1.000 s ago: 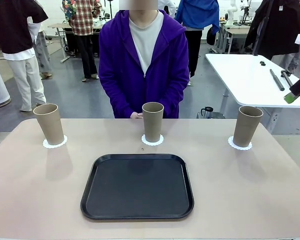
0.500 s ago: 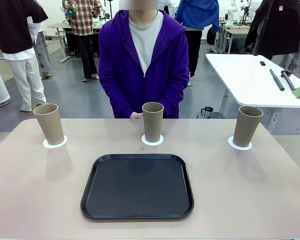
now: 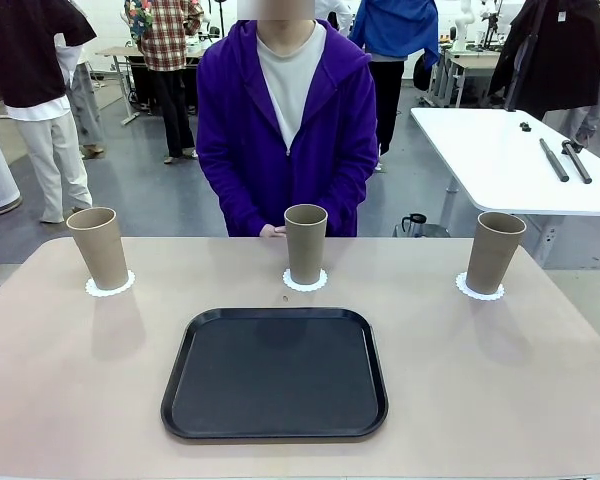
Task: Place coasters on the table and set cups on them.
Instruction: Take one Reusable plastic cup from the Flat Tray and place it on a coaster set by the human.
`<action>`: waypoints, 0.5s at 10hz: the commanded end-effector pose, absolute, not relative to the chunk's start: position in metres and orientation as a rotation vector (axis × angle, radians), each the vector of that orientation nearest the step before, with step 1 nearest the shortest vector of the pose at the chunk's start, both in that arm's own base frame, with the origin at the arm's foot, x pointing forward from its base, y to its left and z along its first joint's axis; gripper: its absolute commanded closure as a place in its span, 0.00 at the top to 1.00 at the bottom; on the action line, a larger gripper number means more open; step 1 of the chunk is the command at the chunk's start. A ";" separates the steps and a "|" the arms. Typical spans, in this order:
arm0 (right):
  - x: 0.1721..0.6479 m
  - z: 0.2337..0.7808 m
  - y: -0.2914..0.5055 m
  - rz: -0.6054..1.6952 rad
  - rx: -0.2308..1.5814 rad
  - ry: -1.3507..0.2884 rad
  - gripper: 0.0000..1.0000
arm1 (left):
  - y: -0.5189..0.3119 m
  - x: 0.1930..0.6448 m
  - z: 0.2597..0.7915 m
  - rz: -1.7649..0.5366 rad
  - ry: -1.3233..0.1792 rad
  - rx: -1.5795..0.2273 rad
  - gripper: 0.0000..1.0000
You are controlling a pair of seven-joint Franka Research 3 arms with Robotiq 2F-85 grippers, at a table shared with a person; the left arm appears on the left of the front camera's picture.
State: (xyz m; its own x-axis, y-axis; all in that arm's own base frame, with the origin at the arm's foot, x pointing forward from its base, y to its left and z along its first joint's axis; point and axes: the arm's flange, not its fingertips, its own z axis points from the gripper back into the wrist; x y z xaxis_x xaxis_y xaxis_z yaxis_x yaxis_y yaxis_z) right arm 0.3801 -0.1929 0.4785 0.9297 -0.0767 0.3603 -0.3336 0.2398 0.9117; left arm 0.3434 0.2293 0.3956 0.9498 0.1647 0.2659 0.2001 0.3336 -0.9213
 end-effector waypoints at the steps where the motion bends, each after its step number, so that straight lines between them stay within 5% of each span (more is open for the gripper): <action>1: 0.377 0.442 -0.206 0.129 1.428 -0.399 1.00 | 0.230 0.342 0.397 -0.023 -0.352 -1.241 1.00; 5: 0.383 0.401 -0.235 -0.070 1.428 -0.427 1.00 | 0.230 0.342 0.397 -0.023 -0.352 -1.241 1.00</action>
